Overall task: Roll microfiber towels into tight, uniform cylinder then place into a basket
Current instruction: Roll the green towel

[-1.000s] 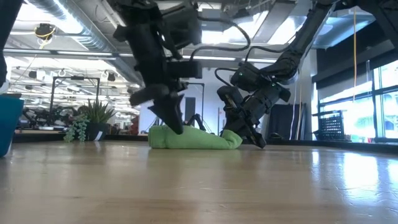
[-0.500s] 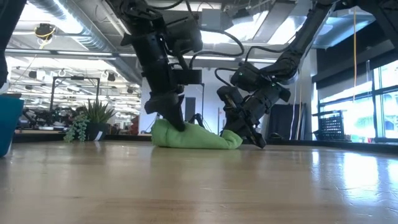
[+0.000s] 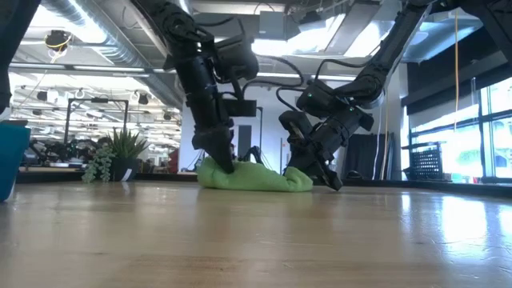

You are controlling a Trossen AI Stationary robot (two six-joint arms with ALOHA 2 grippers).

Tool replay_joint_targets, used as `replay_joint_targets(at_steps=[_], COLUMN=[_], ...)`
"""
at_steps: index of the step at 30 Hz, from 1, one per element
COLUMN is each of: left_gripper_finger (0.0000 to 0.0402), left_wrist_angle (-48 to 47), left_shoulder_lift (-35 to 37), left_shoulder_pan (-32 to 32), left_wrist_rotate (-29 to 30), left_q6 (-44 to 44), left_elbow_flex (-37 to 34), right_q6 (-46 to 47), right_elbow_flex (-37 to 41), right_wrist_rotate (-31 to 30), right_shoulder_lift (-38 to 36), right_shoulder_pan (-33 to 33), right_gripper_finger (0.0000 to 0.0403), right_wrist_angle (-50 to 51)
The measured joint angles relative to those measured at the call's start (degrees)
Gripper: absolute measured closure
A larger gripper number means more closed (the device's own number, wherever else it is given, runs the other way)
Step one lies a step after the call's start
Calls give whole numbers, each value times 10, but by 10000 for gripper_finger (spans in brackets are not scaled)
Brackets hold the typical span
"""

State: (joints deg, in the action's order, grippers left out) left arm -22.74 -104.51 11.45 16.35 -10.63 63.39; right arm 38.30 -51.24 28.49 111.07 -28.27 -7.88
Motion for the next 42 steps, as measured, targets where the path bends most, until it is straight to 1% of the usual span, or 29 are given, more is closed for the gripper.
replay_joint_targets(at_steps=[7,16,22,24,27,30,34,38,42], left_gripper_finger=[400,399,398,399,401,399,401,399,401], left_wrist_angle=[9,28,23,22,22,20,20,17,16], left_shoulder_lift=[-8,-51,-56,-56,-56,-57,-57,-57,-57], left_shoulder_pan=[19,32,32,32,32,33,33,33,33], left_wrist_rotate=[-14,-16,-20,-21,-24,-38,-39,-43,-43], left_q6=[14,13,13,13,14,15,15,19,28], left_elbow_flex=[0,3,3,2,2,2,2,2,2], right_q6=[0,-1,-48,-75,-103,-103,-103,-103,-144], right_elbow_flex=[0,0,0,0,1,1,1,-2,-2], right_wrist_rotate=[0,0,0,14,51,48,50,70,91], right_shoulder_lift=[0,0,0,0,0,0,0,-6,-24], right_shoulder_pan=[0,0,0,0,-1,0,-1,-12,-28], right_gripper_finger=[400,400,396,388,374,359,330,303,291], right_wrist_angle=[0,0,-5,-9,-17,-24,-25,-24,-18])
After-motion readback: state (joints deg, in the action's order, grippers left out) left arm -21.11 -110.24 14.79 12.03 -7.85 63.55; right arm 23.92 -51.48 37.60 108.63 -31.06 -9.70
